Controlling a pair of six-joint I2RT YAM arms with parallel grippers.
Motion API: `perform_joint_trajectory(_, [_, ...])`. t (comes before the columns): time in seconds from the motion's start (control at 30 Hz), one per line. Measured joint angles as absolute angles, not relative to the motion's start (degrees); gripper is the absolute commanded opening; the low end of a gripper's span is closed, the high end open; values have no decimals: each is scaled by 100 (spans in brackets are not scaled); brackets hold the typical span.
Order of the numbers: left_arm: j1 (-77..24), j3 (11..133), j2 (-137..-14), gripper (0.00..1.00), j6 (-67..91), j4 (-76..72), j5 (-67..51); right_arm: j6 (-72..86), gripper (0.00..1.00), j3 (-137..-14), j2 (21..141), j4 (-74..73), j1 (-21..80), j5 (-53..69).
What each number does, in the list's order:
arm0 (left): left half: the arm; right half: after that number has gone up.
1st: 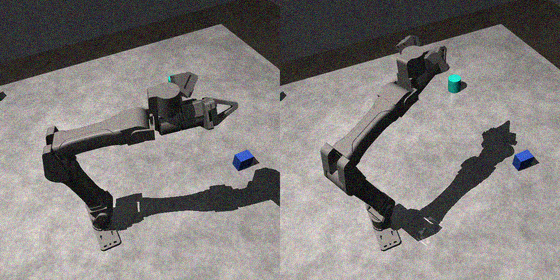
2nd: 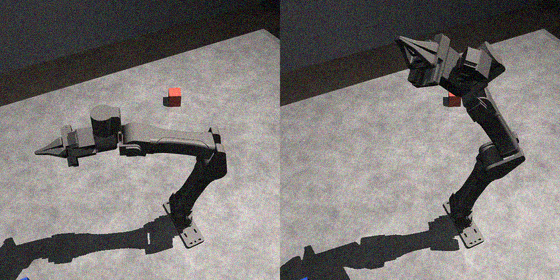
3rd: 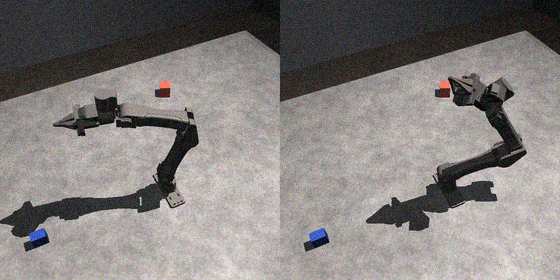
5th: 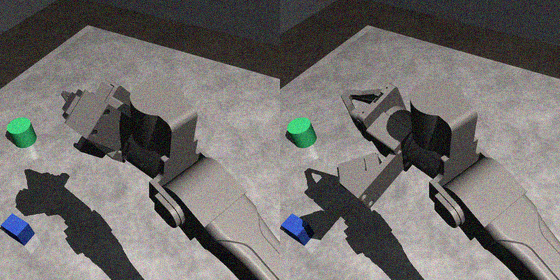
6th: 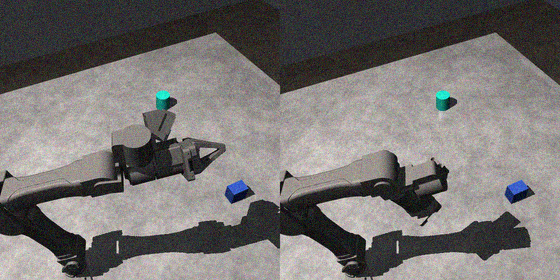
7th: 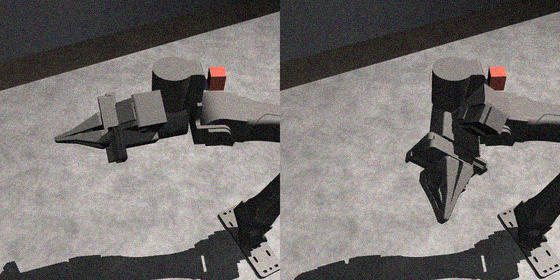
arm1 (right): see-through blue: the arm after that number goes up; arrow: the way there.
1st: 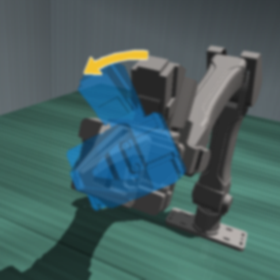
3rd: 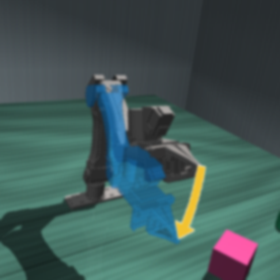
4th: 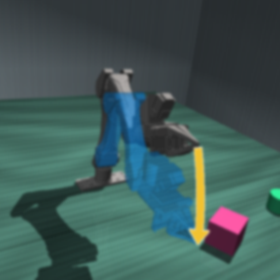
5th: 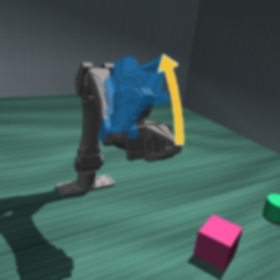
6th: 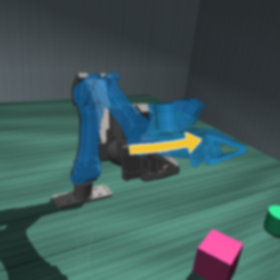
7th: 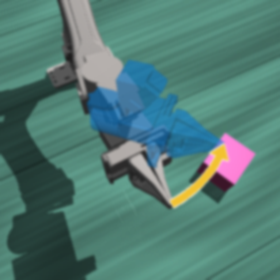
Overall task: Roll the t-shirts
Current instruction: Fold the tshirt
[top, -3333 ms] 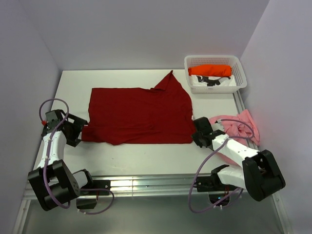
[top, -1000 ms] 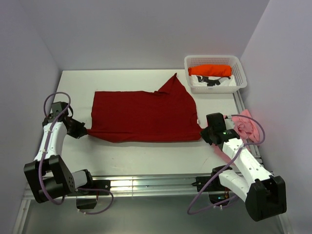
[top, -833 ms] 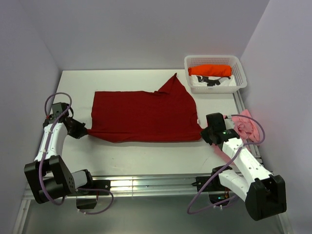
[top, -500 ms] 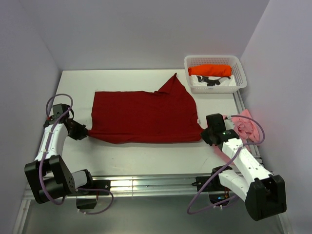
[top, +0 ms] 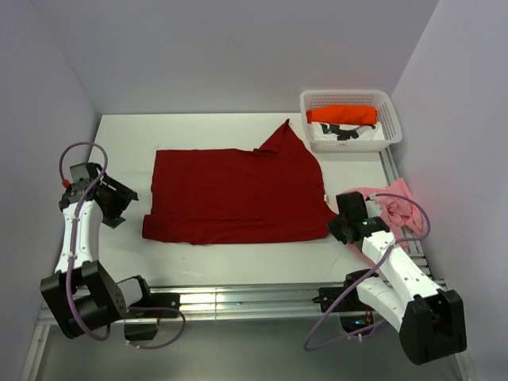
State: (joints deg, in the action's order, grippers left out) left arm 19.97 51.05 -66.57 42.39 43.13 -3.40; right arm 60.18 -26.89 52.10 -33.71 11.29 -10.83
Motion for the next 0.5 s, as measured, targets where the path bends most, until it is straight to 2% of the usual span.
perform_joint_trajectory(0.17, [1997, 4952, -7026, 70, 4132, 4021, -672, 5896, 9, -2689, 5092, -3361, 1125, -1046])
perform_joint_trajectory(0.2, [1997, 4908, -7078, 69, 4128, 3951, -738, 5876, 12, -2689, 5068, -3361, 1122, -1035])
perform_joint_trajectory(0.27, [1997, 4875, -7199, 69, 4125, 3852, -845, 5811, 34, -2689, 5035, -3352, 1120, -989])
perform_joint_trajectory(0.5, [1990, 4816, -7679, 63, 4156, 3288, -987, 5419, 42, -2633, 4731, -3308, 1120, -792])
